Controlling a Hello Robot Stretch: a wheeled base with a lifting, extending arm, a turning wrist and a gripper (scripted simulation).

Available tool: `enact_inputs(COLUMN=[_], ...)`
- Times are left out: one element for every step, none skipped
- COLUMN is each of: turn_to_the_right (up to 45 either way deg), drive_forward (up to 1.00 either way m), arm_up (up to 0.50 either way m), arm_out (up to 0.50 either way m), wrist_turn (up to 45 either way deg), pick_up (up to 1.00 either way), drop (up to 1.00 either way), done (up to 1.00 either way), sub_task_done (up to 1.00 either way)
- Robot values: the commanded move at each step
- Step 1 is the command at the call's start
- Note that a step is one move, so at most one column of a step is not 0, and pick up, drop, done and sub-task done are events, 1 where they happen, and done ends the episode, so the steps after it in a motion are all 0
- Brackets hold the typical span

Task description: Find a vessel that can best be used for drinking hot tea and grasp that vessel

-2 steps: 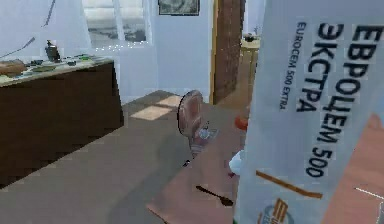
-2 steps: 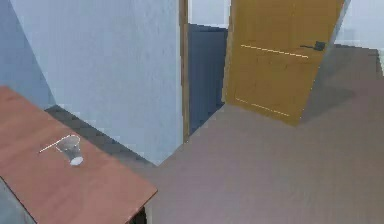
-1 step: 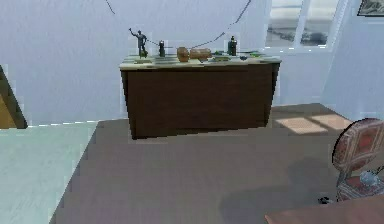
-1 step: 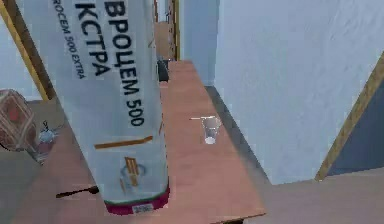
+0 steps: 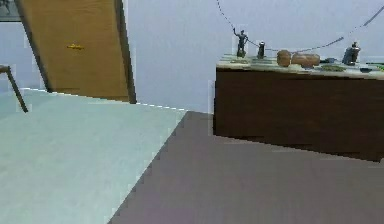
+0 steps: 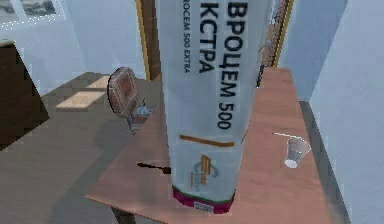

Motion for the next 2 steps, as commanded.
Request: enact_inputs(turn_to_the_right=[-3.0, 45.0], drive_forward=[0.0, 0.0], arm_up=[0.0, 0.0], arm_out=[0.0, 0.0], wrist_turn=[0.0, 0.0], pick_up=[0.0, 0.0], drop=[0.0, 0.0], done=[0.0, 0.0], sub_task_done=[0.0, 0.0])
